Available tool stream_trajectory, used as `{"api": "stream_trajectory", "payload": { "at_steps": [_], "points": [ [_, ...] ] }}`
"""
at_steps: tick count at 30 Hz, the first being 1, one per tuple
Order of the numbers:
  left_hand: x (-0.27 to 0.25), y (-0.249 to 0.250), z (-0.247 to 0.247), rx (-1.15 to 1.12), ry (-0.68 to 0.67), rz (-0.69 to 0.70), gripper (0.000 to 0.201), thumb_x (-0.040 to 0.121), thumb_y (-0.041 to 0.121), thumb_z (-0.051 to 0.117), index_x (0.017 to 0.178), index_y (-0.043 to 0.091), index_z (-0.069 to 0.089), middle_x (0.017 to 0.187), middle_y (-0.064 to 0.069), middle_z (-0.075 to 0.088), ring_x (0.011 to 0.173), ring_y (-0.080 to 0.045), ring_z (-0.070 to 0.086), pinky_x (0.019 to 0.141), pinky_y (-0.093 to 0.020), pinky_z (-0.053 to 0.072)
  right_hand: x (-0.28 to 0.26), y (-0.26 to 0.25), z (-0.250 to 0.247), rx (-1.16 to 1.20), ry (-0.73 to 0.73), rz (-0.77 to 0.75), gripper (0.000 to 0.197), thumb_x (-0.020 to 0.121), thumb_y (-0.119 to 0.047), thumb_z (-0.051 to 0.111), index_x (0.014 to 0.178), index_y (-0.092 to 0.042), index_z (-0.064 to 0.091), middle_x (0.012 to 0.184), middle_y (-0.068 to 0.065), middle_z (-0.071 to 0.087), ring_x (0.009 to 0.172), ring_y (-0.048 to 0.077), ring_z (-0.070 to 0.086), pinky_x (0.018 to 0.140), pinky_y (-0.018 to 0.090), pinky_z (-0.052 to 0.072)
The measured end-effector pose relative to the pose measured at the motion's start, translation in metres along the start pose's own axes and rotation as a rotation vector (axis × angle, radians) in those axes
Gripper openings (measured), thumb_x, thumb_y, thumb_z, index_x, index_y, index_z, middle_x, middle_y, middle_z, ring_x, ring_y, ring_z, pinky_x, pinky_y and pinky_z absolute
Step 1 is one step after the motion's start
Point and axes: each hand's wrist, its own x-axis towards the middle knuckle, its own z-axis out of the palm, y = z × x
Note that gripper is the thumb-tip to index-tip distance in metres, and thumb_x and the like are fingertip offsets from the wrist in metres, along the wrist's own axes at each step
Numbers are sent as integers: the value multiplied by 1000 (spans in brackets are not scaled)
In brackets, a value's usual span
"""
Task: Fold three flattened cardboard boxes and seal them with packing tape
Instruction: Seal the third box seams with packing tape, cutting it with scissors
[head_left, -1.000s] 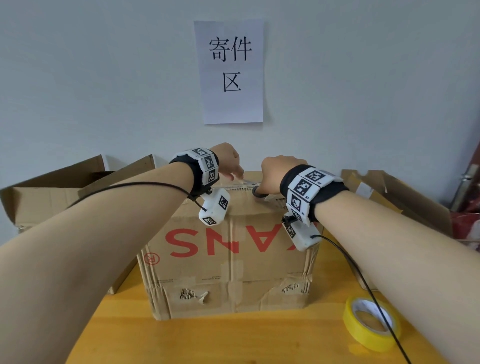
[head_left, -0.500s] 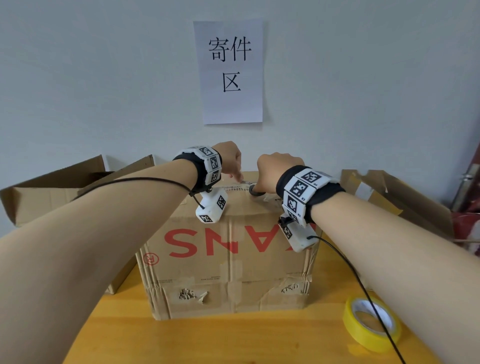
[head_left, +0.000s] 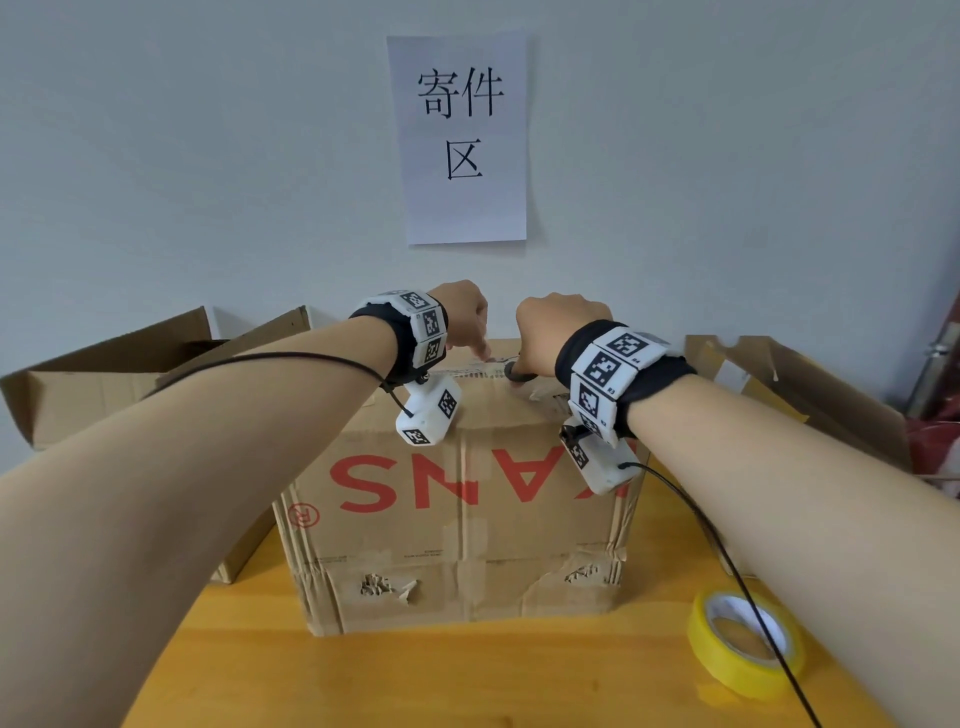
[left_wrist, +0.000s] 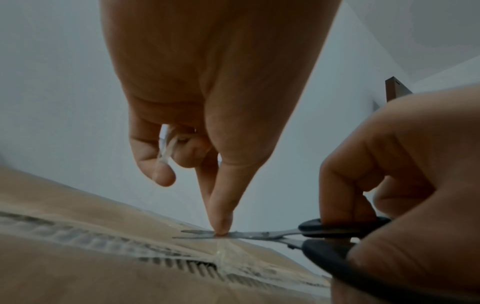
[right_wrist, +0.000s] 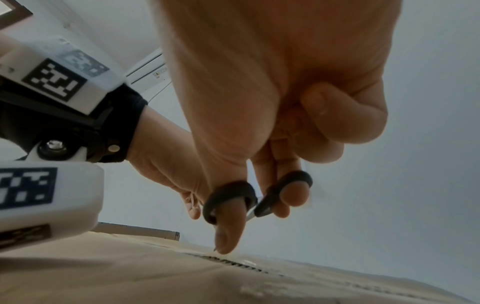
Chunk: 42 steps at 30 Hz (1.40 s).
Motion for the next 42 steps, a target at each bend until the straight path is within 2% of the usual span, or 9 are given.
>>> {"api": "stream_trajectory", "payload": {
  "at_steps": [8, 18, 23, 26, 29, 32, 34, 37, 42],
  "points": [
    [3, 4, -2, 8, -46, 16, 36, 73, 18, 87, 67, 17, 51, 64, 1, 59, 57, -15, 56, 62, -28, 44, 2, -4, 1, 10, -32, -2, 47, 82, -48, 77, 71, -15, 44, 69, 1, 54, 56, 17, 49, 54, 29, 39],
    [2, 3, 0, -14, -31, 15, 37, 73, 15, 87, 66, 16, 50, 79, -8, 66, 69, -21, 60, 70, -32, 49, 7, -2, 3, 22, -40, 2, 48, 82, -49, 77, 72, -15, 44, 70, 2, 56, 57, 17, 50, 53, 28, 38],
    [1, -8, -7, -54, -7, -32, 37, 75, 18, 87, 68, 18, 50, 81, -4, 68, 71, -20, 62, 68, -32, 49, 8, 1, -7, 18, -20, -2, 48, 79, -48, 80, 72, -14, 47, 70, 1, 57, 57, 18, 52, 51, 26, 36],
    [-3, 6, -10, -108, -32, 6, 33, 76, 19, 86, 73, 18, 53, 75, 1, 64, 67, -16, 62, 66, -30, 50, 10, -4, -8, 31, -71, 0, 45, 80, -48, 79, 81, -13, 50, 71, 0, 56, 65, 20, 56, 60, 30, 41],
    [-6, 15, -15, -107, -47, 27, 31, 76, 20, 86, 74, 18, 55, 79, 0, 65, 74, -21, 66, 78, -36, 58, 11, -8, -1, 75, -92, 23, 42, 86, -49, 74, 92, -15, 49, 75, 0, 54, 72, 22, 57, 69, 34, 44],
    [-10, 10, -19, -137, -22, 18, 34, 77, 20, 85, 70, 18, 52, 92, 1, 72, 92, -27, 72, 87, -44, 60, 8, 4, 3, 126, -69, 59, 44, 83, -52, 75, 81, -14, 53, 75, 2, 59, 64, 19, 55, 65, 33, 44],
    [-13, 7, -18, -173, -4, 6, 32, 79, 18, 84, 73, 17, 53, 97, -2, 74, 85, -24, 70, 78, -39, 61, 3, 16, 1, 149, -56, 89, 44, 79, -52, 79, 78, -15, 55, 76, 3, 64, 66, 21, 59, 62, 31, 45],
    [-20, 8, -14, -214, 9, 8, 26, 80, 17, 82, 76, 16, 57, 85, -4, 65, 70, -15, 57, 63, -28, 56, -7, 38, -3, 209, -26, 149, 41, 73, -53, 82, 78, -15, 66, 74, 1, 70, 68, 23, 66, 61, 30, 50],
    [-38, 34, -5, -379, 6, 26, 19, 83, 24, 80, 91, 19, 64, 89, 3, 70, 72, -12, 64, 68, -32, 58, -44, 92, 6, 306, 31, 350, 43, 78, -54, 78, 76, -11, 71, 69, 1, 71, 59, 21, 63, 53, 26, 44]
  ]
}}
